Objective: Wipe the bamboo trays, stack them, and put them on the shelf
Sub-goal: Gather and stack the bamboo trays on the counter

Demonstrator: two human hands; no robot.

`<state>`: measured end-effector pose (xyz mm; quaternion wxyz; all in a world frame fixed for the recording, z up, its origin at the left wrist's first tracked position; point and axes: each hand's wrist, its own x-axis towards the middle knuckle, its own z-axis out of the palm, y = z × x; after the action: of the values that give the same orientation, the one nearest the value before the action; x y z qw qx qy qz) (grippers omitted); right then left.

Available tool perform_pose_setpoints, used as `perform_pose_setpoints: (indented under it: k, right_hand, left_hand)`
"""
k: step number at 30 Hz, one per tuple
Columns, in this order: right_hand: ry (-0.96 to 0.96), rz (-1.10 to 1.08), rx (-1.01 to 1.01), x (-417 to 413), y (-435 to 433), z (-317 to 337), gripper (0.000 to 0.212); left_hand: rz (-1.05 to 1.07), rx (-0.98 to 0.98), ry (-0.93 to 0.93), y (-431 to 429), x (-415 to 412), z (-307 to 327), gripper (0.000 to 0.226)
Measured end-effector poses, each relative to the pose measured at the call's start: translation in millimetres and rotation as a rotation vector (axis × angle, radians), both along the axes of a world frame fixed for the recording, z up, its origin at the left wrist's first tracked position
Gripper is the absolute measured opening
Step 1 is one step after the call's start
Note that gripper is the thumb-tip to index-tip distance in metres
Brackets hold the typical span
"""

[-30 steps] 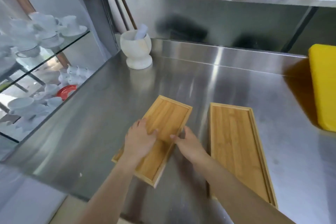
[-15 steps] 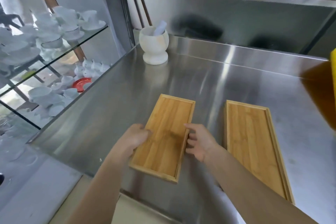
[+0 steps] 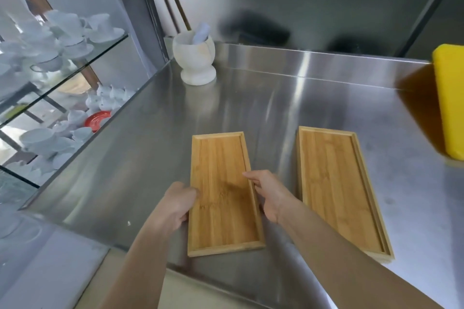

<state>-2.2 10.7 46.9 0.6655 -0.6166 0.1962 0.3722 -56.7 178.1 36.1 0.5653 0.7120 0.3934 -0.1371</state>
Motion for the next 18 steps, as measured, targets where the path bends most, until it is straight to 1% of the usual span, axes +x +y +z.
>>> perform_pose_setpoints:
  k: [4, 5, 7, 10, 12, 13, 14, 16, 18]
  right_hand:
    - [-0.062, -0.044, -0.028, -6.5, -7.1, -2.5, 0.054]
    - [-0.093, -0.056, -0.031, -6.4, -9.3, -2.5, 0.053]
    - [-0.164, -0.085, -0.066, -4.4, -14.6, -1.6, 0.051]
    - [-0.205, -0.084, -0.190, -1.5, -17.5, -0.8, 0.042]
    - [-0.188, -0.066, -0.247, -1.7, -19.3, -2.2, 0.026]
    - [-0.185, -0.067, -0.250, -2.1, -20.9, -2.0, 0.020]
    - [-0.196, -0.068, -0.253, -2.8, -22.8, -0.4, 0.020]
    - [-0.274, -0.045, -0.284, -4.0, -27.2, 2.4, 0.021]
    - [-0.439, 0.010, -0.373, -5.0, -33.0, 6.5, 0.021]
  left_hand:
    - [-0.035, 0.105, -0.055, -1.7, -2.8, -0.1, 0.015]
    - [-0.022, 0.093, -0.070, -0.2, -4.0, -0.3, 0.015]
    - [0.059, -0.030, -0.088, 2.9, -6.7, 1.8, 0.009]
    - [0.167, -0.246, -0.112, 7.7, -9.5, 4.5, 0.026]
    - [0.150, -0.345, -0.119, 8.8, -9.5, 5.7, 0.028]
    - [0.132, -0.382, -0.123, 8.5, -9.6, 7.0, 0.026]
    - [0.113, -0.414, -0.135, 7.3, -9.9, 9.1, 0.021]
    - [0.097, -0.460, -0.182, 5.1, -10.2, 13.6, 0.015]
    - [0.077, -0.472, -0.244, 1.3, -7.8, 18.6, 0.015]
